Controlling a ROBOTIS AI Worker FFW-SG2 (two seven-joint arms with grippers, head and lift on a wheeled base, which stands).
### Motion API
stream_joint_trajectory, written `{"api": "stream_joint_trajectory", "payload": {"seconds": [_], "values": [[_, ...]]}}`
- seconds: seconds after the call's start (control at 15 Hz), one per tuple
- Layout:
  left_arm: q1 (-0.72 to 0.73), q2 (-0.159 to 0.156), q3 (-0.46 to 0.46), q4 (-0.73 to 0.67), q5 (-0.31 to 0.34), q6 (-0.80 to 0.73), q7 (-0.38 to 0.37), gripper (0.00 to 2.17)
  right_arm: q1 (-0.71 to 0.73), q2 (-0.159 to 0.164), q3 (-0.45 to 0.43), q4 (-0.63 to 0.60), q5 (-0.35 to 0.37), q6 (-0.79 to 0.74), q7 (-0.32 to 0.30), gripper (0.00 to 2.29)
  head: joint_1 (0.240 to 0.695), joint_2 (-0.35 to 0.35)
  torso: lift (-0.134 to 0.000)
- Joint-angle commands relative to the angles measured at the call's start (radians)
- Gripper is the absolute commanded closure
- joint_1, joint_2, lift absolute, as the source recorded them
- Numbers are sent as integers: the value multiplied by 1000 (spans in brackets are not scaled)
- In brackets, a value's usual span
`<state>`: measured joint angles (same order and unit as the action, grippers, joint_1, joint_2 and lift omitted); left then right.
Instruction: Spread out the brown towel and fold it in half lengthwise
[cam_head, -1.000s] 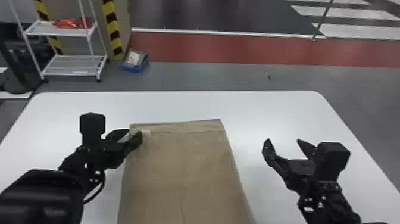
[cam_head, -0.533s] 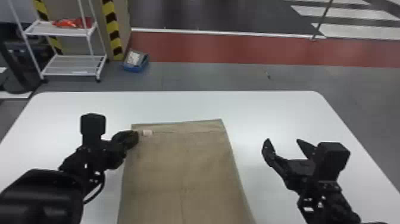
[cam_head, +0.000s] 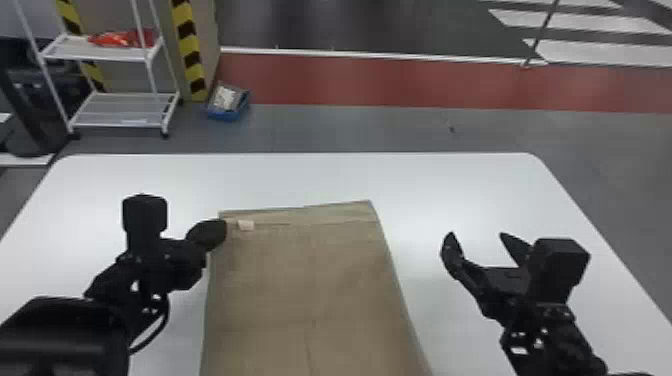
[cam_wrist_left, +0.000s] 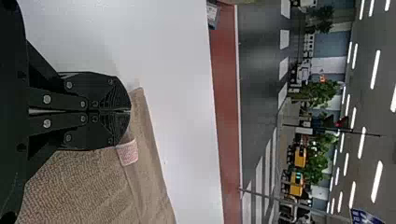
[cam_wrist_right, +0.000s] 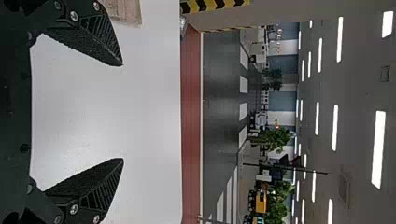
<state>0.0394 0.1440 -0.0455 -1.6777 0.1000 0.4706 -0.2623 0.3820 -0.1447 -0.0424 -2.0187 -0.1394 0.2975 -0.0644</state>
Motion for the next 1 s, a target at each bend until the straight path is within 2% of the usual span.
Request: {"api": "stream_joint_trajectory", "payload": {"seconds": [0.0,0.33,0.53,0.93], "values": [[37,0,6,-71,4,1,0,1335,0,0,-1,0,1,3,0,167,695,-93,-125],[128,0,-25,-284,3,38,-15,1335,0,0,2,0,3,-1,0,167,695,-105,-125],[206,6,-74,-445,-5,50,-20,1335,2,0,2,-2,-2,-4,-2,167,695,-145,-125],[298,14,-172,-559,-42,72,-44,1335,6,0,-31,-3,-8,-13,-2,167,695,-235,-125]]}}
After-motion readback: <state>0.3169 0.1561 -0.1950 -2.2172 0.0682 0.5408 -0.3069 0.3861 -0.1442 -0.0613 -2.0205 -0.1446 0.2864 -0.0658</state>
